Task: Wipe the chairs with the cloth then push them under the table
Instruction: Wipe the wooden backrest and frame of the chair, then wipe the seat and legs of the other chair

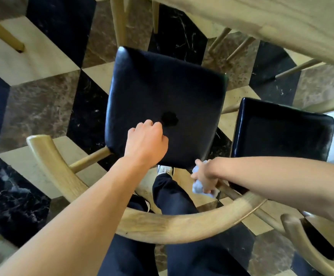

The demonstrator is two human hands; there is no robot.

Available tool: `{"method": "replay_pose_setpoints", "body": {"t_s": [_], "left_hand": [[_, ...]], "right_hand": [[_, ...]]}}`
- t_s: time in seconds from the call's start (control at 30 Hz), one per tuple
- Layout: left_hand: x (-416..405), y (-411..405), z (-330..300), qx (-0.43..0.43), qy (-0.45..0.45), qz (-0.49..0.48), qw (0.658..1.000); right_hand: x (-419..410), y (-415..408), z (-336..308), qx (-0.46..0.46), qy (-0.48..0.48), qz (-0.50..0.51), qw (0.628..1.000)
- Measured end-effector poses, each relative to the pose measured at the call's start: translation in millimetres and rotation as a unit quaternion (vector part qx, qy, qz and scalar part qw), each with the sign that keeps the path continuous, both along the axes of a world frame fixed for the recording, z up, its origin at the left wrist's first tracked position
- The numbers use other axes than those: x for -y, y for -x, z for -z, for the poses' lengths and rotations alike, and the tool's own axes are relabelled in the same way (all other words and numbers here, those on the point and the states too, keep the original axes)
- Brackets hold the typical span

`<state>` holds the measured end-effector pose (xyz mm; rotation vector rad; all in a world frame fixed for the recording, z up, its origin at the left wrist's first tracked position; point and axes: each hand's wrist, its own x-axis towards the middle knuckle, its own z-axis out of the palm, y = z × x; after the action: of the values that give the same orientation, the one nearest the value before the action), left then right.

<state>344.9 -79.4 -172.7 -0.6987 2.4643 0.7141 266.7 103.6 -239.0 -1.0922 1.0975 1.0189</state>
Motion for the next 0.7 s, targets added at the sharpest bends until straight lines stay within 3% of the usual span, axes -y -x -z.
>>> {"method": "replay_pose_setpoints", "body": {"t_s": [0.27,0.37,0.43,0.53,0.7], "left_hand": [[18.8,6.8,-18.3,0.005,0.023,0.002,1.000],[23.3,8.9,-21.0,0.023,0.028,0.012,0.999],[28.4,13.8,-21.3,0.030,0.036,0.017,0.999],[39.7,27.1,-19.0,0.032,0.059,0.024,0.997],[58.1,53.4,-10.0,0.021,0.082,0.052,0.995]], "right_hand": [[20.4,22.3,-78.3,0.092,-0.075,0.036,0.992],[25.3,36.5,-80.3,0.103,-0.054,0.120,0.986],[25.8,53.5,-70.8,0.084,-0.008,0.232,0.969],[27.1,83.9,-44.8,0.072,0.087,0.450,0.886],[41.3,116.7,-10.8,0.032,0.279,0.631,0.723]]}}
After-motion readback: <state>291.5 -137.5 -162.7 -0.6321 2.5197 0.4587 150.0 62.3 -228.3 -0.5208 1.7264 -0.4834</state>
